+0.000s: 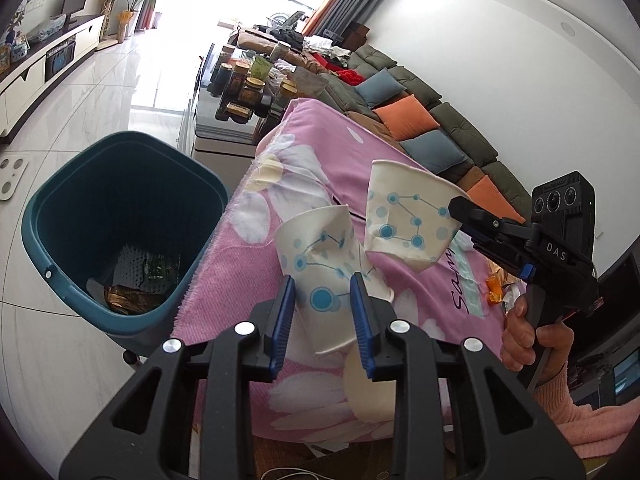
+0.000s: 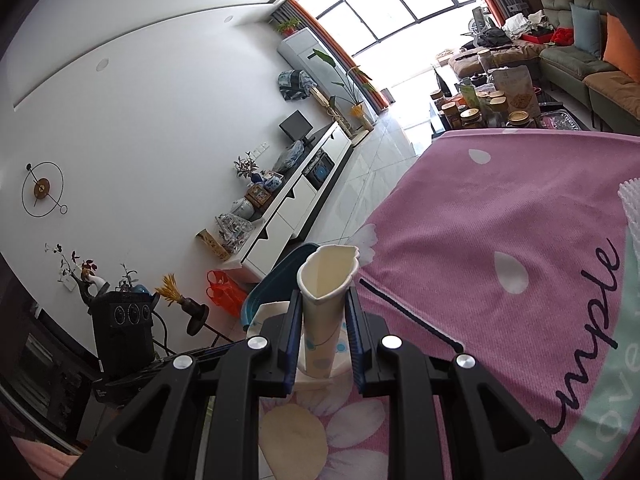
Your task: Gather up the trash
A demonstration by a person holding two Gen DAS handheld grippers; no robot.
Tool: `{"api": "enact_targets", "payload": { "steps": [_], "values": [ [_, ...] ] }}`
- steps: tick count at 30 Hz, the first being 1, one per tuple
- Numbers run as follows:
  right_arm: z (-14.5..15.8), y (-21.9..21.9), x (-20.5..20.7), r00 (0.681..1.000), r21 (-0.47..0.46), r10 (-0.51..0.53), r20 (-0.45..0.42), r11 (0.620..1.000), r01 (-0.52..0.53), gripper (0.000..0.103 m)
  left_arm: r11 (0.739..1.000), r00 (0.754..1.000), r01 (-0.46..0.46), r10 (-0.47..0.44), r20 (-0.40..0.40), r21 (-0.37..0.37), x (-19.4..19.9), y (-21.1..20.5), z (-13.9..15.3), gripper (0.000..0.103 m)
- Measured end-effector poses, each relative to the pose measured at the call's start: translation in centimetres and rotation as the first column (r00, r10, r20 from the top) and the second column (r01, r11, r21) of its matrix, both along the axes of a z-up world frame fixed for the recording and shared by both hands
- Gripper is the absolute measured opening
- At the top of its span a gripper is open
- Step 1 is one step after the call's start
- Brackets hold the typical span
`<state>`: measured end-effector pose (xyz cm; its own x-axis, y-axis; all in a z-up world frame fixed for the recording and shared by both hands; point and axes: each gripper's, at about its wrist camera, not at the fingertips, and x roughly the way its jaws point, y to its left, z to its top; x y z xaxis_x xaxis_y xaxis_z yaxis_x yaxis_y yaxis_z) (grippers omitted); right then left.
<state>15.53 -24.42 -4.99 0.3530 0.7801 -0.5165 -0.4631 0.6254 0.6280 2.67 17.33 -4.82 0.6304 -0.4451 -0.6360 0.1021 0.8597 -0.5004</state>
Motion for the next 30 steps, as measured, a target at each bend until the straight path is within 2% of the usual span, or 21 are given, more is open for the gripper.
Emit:
{"api": "enact_targets", "payload": {
  "steps": [3,7,9,15,30],
  "values": [
    [-0.2,0.0,-0.1,1.0,-0.004,0.001,-0.006,1.0,-0.001,0.02,1.0,1.0,0.009,-0.01,-0.027,-0.027,0.4,-0.1,-1.0,0.041],
    [-0.4,0.1,-0.2,1.0,-0.011,0.004,-0.011,1.0,-0.004,0.02,0.999,0.999,0.02,-0.022,-0.037,-0.05,0.7,-0.5,-1.6,0.044],
    [-0.4,0.3,-0.2,1.0,-0.009,0.005,-0.013,1.0,-0.005,0.02,0.998,0.999,0.023,-0.025,-0.039,-0.056,0.8,-0.5,-1.7,0.039],
    [0.2,1.1,-0.1,1.0,-0.004,0.017,0.002,1.0,-0.017,0.02,0.998,1.0,-0.004,0.002,-0.03,-0.055,0.6,-0.1,-1.4,0.034],
    [1.7,5.0,1.6,0.996,0.035,0.083,0.033,0.996,-0.084,0.02,0.995,0.994,-0.104,0.104,0.034,-0.011,-0.8,3.5,0.8,0.031]
  ]
}}
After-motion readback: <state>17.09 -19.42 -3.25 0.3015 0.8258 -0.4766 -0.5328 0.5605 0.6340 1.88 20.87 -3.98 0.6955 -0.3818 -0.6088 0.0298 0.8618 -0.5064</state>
